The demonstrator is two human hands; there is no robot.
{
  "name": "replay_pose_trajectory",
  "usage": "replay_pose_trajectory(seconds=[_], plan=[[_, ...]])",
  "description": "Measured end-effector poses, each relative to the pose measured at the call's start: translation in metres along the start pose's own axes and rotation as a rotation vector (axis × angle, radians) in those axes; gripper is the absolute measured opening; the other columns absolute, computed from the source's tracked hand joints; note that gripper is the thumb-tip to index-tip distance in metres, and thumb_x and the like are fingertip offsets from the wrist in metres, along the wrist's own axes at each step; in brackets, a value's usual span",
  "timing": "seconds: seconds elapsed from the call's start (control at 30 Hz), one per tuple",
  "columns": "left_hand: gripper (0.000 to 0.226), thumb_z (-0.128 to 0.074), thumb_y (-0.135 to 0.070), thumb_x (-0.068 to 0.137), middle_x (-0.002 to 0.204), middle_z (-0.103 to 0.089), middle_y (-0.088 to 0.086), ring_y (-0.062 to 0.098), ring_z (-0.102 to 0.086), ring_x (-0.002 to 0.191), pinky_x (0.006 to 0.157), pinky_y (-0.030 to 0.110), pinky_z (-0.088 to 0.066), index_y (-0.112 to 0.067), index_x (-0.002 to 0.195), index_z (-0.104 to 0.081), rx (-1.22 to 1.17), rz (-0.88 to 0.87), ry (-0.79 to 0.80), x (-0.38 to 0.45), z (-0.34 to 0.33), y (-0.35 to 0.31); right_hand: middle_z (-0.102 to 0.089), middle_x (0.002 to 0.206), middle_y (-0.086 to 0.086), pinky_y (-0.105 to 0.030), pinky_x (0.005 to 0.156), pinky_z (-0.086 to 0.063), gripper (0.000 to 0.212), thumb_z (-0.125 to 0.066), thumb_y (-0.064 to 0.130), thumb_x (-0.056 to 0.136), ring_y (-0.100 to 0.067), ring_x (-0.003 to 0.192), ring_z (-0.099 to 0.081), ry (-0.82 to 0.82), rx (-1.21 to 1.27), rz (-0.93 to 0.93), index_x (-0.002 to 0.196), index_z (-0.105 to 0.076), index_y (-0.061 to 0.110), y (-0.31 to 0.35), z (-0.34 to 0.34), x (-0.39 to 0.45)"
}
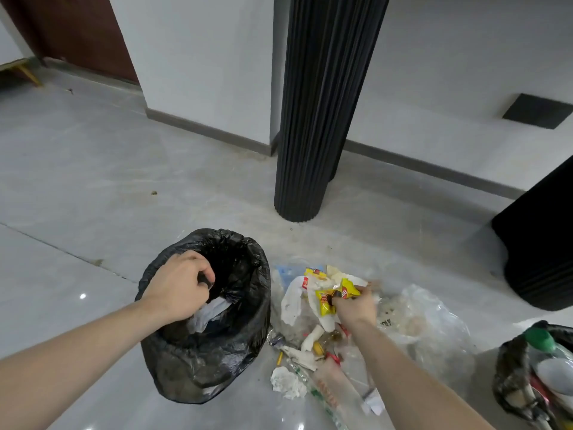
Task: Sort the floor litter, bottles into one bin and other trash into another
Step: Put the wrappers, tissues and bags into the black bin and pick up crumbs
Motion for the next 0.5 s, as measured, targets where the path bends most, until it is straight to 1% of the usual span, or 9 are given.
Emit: replay_pose_trajectory(seconds=[0.07,0.13,0.17,0.23,0.27,0.33,0.4,0.47,0.5], plan=[[0.030,-0.060,-0.010,0.082,0.114,-0.050,-0.020,0.016,-0.049,0.117,0.101,0.030,-0.041,-0.038,0.086,-0.070,0.006,-0.018,-0.003,-0.002,0.003,-0.003,-0.068,0.107,-0.003,-0.032,0.088,-0.048,0.046,-0.074,0.016,0.075,-0.028,0.106,-0.064,-0.027,0.013,0.024,0.119,-0.060,0.019,0.008,0.023,-0.012],[0.030,-0.059,-0.011,0.082,0.116,-0.051,-0.019,0.015,-0.048,0.117,0.101,0.032,-0.042,-0.040,0.086,-0.067,0.006,-0.033,0.002,-0.006,0.006,-0.006,-0.066,0.107,-0.002,-0.032,0.089,-0.048,0.052,-0.076,0.021,0.076,-0.027,0.107,-0.063,-0.033,0.029,0.068,0.124,-0.056,0.020,0.022,0.042,-0.023],[0.031,-0.059,-0.011,0.082,0.117,-0.051,-0.019,0.015,-0.048,0.116,0.101,0.031,-0.042,-0.041,0.086,-0.065,0.005,-0.037,0.005,-0.008,0.007,-0.006,-0.067,0.106,0.001,-0.034,0.089,-0.050,0.055,-0.077,0.025,0.074,-0.026,0.105,-0.065,-0.024,0.038,0.087,0.125,-0.055,0.021,0.030,0.049,-0.028],[0.032,-0.059,-0.011,0.081,0.118,-0.052,-0.019,0.014,-0.048,0.115,0.100,0.029,-0.042,-0.042,0.085,-0.063,-0.001,-0.044,-0.008,-0.013,0.013,-0.005,-0.071,0.101,0.007,-0.041,0.091,-0.056,0.065,-0.078,0.034,0.064,-0.023,0.098,-0.069,0.003,0.077,0.130,0.124,-0.055,0.022,0.052,0.058,-0.039],[0.033,-0.059,-0.010,0.080,0.119,-0.052,-0.018,0.014,-0.049,0.115,0.100,0.028,-0.042,-0.043,0.085,-0.063,-0.003,-0.044,-0.015,-0.016,0.018,-0.003,-0.073,0.098,0.007,-0.044,0.091,-0.057,0.067,-0.077,0.035,0.061,-0.021,0.094,-0.071,0.023,0.096,0.156,0.123,-0.055,0.023,0.066,0.059,-0.046],[0.033,-0.058,-0.009,0.079,0.121,-0.054,-0.015,0.015,-0.049,0.117,0.100,0.027,-0.042,-0.041,0.085,-0.064,-0.003,-0.032,-0.024,-0.019,0.025,0.002,-0.074,0.097,0.007,-0.046,0.091,-0.057,0.062,-0.080,0.030,0.062,-0.019,0.092,-0.072,0.062,0.133,0.225,0.119,-0.057,0.024,0.097,0.056,-0.062],[0.034,-0.056,-0.006,0.079,0.120,-0.055,-0.011,0.017,-0.048,0.118,0.100,0.026,-0.040,-0.036,0.088,-0.067,-0.023,0.021,-0.033,-0.023,0.037,0.015,-0.075,0.097,0.008,-0.044,0.088,-0.058,0.058,-0.083,0.028,0.064,-0.016,0.091,-0.072,0.108,0.158,0.308,0.116,-0.058,0.025,0.134,0.044,-0.088],[0.034,-0.055,-0.005,0.079,0.118,-0.056,-0.009,0.019,-0.051,0.117,0.103,0.031,-0.043,-0.035,0.086,-0.069,-0.065,0.090,-0.059,-0.027,0.050,0.034,-0.074,0.100,0.008,-0.036,0.082,-0.058,0.052,-0.085,0.026,0.071,-0.013,0.092,-0.071,0.186,0.195,0.369,0.115,-0.057,0.027,0.165,0.024,-0.114],[0.033,-0.055,-0.006,0.079,0.116,-0.056,-0.009,0.020,-0.053,0.116,0.103,0.033,-0.045,-0.036,0.084,-0.069,-0.083,0.127,-0.076,-0.028,0.057,0.045,-0.073,0.101,0.009,-0.033,0.082,-0.057,0.050,-0.085,0.024,0.074,-0.011,0.093,-0.070,0.216,0.210,0.405,0.114,-0.057,0.028,0.179,0.013,-0.127]])
Point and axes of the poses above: each hand's wrist, its own x-axis towards the middle knuckle, its own z-axis out of the back of the hand, y = z × x, the point moved 8 cm from there along x, towards the middle knuckle
